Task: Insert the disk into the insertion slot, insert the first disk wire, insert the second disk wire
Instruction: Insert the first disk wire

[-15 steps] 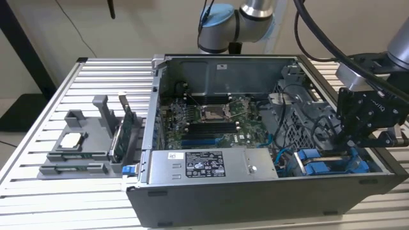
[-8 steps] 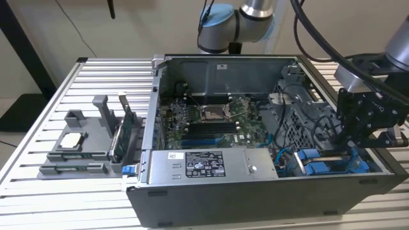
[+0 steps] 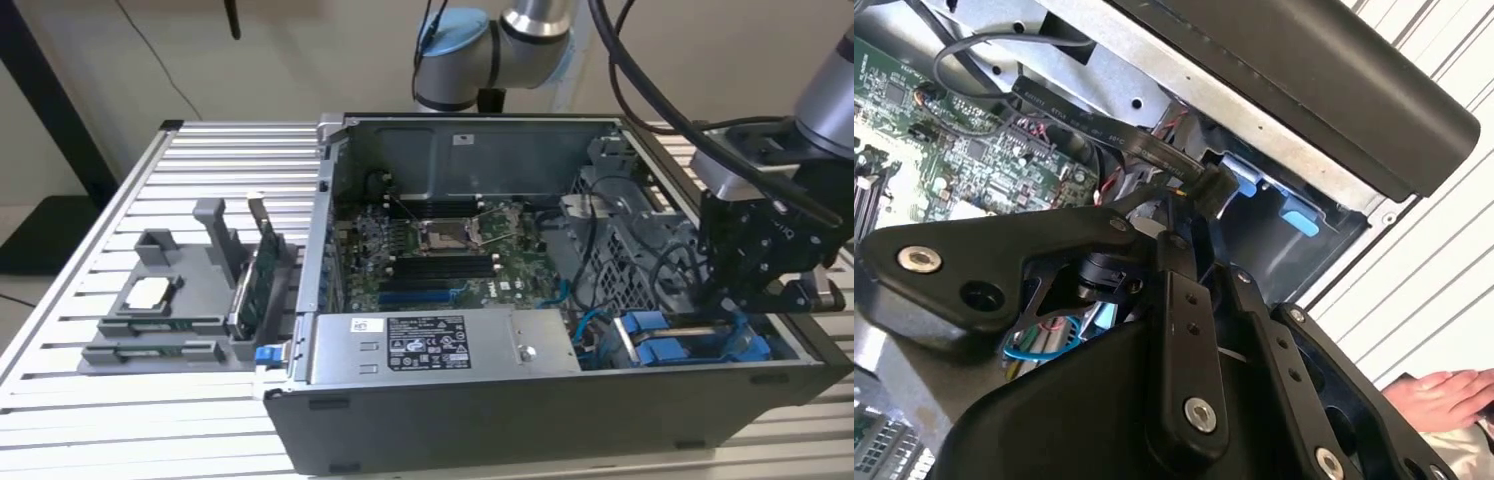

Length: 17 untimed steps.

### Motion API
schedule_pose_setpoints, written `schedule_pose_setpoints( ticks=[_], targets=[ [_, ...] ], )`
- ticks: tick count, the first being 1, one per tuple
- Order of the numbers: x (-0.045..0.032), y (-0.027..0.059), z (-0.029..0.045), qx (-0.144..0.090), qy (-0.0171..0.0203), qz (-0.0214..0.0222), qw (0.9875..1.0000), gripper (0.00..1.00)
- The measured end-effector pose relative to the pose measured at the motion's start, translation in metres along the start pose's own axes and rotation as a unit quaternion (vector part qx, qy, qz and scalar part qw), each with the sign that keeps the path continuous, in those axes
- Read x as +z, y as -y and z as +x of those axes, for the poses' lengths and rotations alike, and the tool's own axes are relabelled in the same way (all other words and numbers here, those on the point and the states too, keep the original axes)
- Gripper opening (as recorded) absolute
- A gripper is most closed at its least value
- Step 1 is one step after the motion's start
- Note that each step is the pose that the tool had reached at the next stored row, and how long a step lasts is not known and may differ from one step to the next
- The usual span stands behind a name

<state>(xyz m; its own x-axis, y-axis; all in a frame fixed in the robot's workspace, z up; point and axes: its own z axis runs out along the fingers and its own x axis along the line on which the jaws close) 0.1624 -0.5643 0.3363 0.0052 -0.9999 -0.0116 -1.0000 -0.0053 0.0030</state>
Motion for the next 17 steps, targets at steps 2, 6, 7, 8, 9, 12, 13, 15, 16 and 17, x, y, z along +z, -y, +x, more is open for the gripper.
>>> schedule_pose_setpoints(
  ticks=[2,6,7,8,9,12,13,15,16,17],
  targets=[
    [0.0019,-0.0005,0.0,0.0,-0.0009,0.0009,1.0,0.19],
    [0.0025,-0.0011,0.0,0.0,0.0001,0.001,1.0,0.21],
    [0.0016,-0.0013,0.0,0.0,0.0,0.001,1.0,0.27],
    [0.0004,-0.0015,0.0,0.0,0.0001,0.0009,1.0,0.27],
    [-0.0015,-0.0016,-0.0001,0.0,-0.0001,0.0009,1.0,0.27],
    [-0.0081,-0.002,-0.0001,0.0,-0.0002,0.0009,1.0,0.27],
    [-0.0103,-0.0021,-0.0001,0.0,-0.0001,0.001,1.0,0.27],
    [-0.0152,-0.0022,-0.0002,0.0,-0.0002,0.001,1.0,0.27],
    [-0.0178,-0.0023,-0.0002,0.0,-0.0002,0.001,1.0,0.27],
    [-0.0199,-0.0023,-0.0003,0.0,-0.0002,0.001,1.0,0.27]
  ],
)
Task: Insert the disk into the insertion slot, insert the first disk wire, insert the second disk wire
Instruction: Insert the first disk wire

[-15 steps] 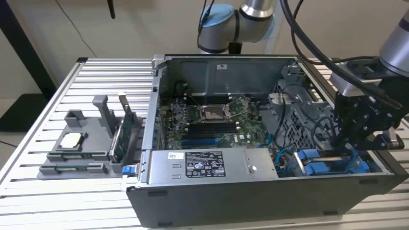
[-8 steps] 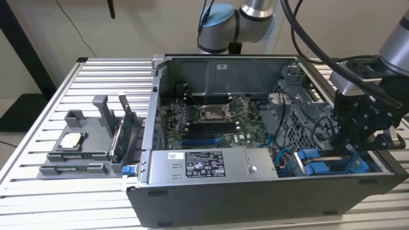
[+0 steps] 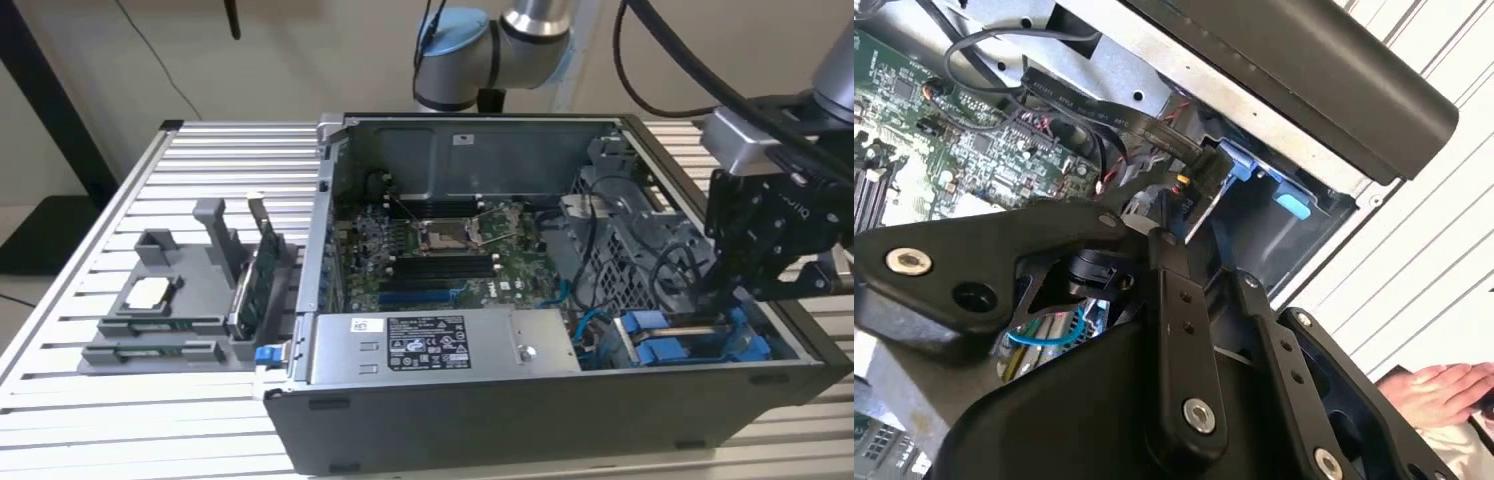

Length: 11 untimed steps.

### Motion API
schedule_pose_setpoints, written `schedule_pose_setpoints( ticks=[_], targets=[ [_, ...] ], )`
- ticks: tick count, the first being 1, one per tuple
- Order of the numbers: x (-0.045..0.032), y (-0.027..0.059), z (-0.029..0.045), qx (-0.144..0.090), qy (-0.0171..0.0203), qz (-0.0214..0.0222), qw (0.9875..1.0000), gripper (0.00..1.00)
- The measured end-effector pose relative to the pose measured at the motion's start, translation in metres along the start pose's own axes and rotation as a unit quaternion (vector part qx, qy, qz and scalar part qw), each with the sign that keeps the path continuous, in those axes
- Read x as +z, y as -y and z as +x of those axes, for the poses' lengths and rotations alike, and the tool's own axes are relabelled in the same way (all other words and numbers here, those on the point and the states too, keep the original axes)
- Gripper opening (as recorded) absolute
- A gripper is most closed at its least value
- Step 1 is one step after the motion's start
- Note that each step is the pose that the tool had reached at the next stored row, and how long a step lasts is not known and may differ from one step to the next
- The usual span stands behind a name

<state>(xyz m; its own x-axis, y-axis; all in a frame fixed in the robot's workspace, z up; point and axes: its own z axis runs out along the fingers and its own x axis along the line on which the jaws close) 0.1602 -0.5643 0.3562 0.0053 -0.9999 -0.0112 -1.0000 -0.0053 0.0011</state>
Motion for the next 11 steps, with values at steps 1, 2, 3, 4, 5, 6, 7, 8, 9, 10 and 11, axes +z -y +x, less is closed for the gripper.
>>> schedule_pose_setpoints(
  ticks=[1,2,3,4,5,6,7,8,9,10,11],
  targets=[
    [-0.0022,0.0,0.0,0.0,0.0001,0.0,1.0,0.27],
    [-0.0043,0.0,-0.0001,0.0,0.0,0.0,1.0,0.27],
    [-0.0065,0.0,-0.0001,0.0,0.0001,0.0,1.0,0.27],
    [-0.0086,0.0,-0.0001,0.0,0.0,0.0,1.0,0.27],
    [-0.0107,0.0,-0.0001,0.0,-0.0001,0.0,1.0,0.27],
    [-0.0129,0.0,-0.0001,0.0,0.0,0.0,1.0,0.27],
    [-0.0151,-0.0001,-0.0002,0.0,0.0,0.0,1.0,0.27],
    [-0.017,0.0,-0.0002,0.0,0.0,0.0,1.0,0.27],
    [-0.0182,0.0,-0.0002,0.0,0.0,0.0,1.0,0.27],
    [-0.0183,-0.0001,-0.0002,0.0,0.0001,0.0,1.0,0.27],
    [-0.0182,-0.0001,-0.0002,0.0,0.0001,0.0,1.0,0.27]
  ],
)
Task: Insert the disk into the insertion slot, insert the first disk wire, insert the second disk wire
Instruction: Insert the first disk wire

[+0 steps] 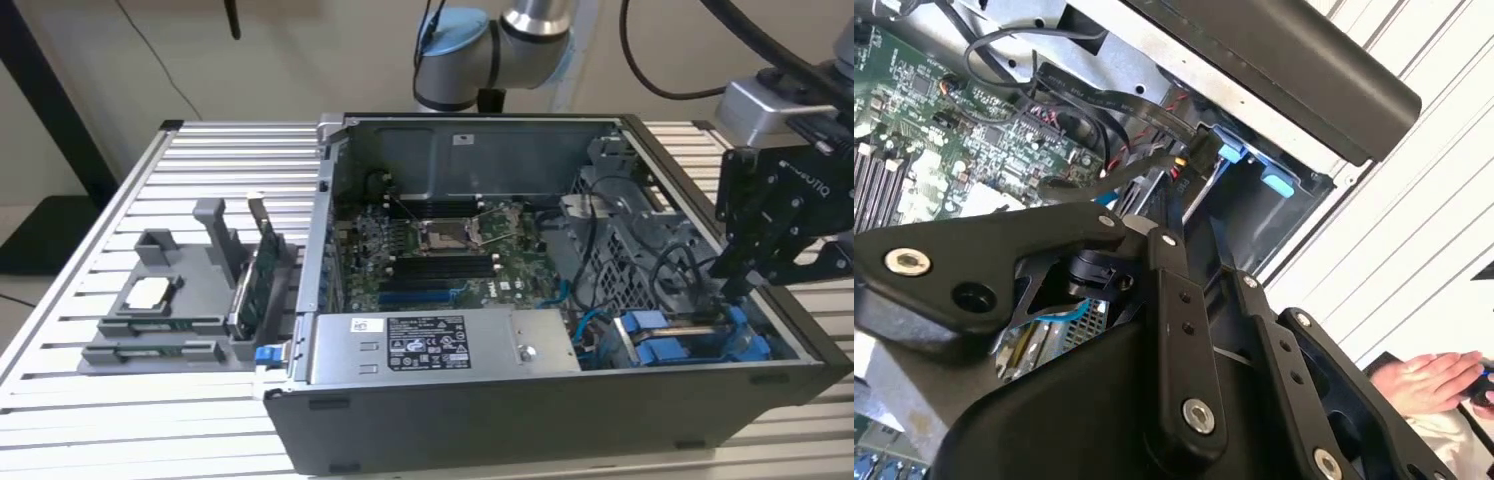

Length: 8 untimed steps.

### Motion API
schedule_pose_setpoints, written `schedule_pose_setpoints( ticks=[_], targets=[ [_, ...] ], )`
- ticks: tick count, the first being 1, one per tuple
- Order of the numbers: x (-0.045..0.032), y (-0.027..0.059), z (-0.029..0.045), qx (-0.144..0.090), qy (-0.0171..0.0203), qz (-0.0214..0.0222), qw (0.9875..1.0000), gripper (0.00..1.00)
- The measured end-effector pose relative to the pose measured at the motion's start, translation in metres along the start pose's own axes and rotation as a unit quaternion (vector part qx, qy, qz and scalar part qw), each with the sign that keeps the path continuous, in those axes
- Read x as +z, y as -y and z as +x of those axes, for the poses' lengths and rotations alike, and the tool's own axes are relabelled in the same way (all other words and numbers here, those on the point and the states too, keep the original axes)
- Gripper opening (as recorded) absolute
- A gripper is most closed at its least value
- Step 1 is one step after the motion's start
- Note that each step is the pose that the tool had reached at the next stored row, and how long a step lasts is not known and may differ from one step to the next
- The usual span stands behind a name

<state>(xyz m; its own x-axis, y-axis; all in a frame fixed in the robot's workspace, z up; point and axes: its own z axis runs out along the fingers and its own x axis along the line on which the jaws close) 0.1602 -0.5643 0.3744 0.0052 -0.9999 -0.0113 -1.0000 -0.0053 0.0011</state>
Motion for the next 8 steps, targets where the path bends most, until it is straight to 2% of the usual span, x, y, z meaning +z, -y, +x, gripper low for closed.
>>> schedule_pose_setpoints(
  ticks=[8],
  targets=[
    [-0.0003,0.0018,0.0,0.0,-0.0004,0.0,1.0,0.27]
  ],
)
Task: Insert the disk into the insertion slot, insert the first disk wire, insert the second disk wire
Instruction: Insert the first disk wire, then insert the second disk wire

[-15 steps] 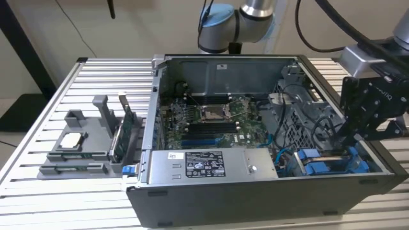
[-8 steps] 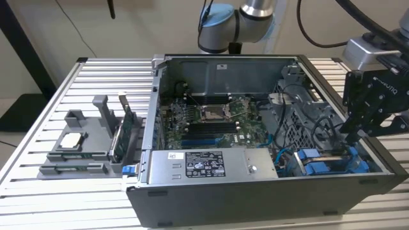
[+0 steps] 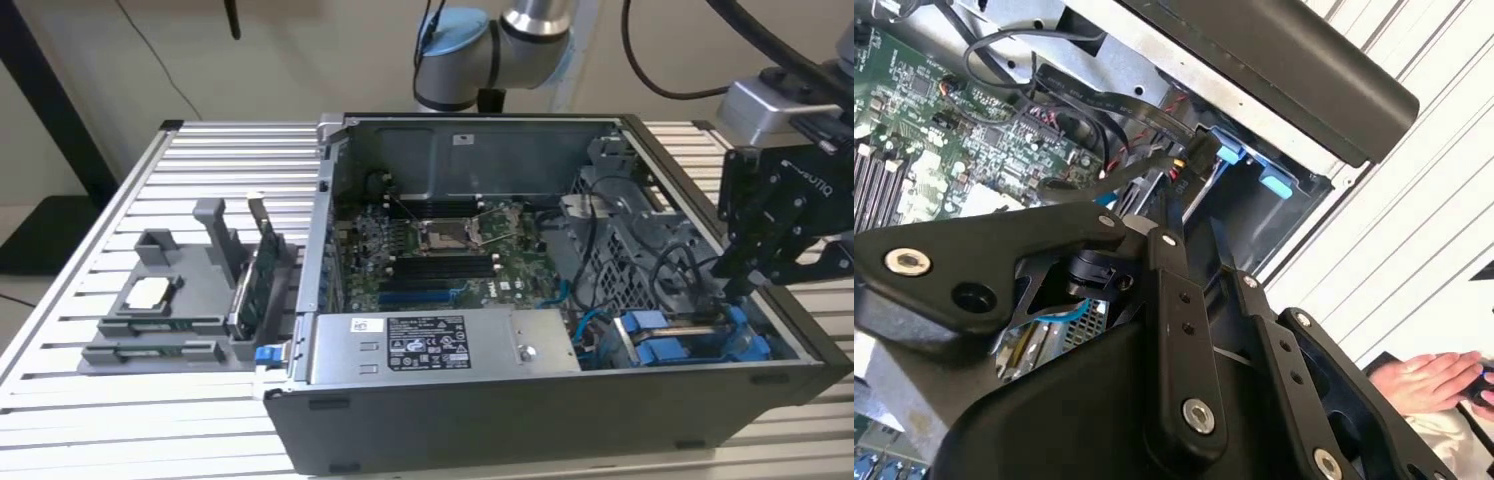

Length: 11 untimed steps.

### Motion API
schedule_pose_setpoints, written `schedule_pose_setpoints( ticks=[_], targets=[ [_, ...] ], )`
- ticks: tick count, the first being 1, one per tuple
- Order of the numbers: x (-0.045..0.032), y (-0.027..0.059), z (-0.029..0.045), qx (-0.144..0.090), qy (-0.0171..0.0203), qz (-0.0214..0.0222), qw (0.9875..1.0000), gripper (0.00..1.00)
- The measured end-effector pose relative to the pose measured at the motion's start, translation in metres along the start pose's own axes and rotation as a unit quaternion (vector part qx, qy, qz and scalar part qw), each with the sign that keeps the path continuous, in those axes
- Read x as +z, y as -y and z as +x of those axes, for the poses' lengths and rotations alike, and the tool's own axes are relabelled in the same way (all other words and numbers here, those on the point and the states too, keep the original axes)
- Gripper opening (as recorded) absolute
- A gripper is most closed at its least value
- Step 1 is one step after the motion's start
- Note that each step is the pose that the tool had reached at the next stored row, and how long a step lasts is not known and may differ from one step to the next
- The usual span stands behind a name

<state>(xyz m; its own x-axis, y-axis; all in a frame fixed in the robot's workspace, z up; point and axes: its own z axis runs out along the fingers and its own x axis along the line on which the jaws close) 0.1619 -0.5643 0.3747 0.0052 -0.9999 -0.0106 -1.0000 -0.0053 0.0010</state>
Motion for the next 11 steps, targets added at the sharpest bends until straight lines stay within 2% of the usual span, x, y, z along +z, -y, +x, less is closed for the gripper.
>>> schedule_pose_setpoints(
  ticks=[11],
  targets=[
    [-0.0021,0.0085,-0.0003,0.0,-0.0007,-0.0007,1.0,0.27]
  ],
)
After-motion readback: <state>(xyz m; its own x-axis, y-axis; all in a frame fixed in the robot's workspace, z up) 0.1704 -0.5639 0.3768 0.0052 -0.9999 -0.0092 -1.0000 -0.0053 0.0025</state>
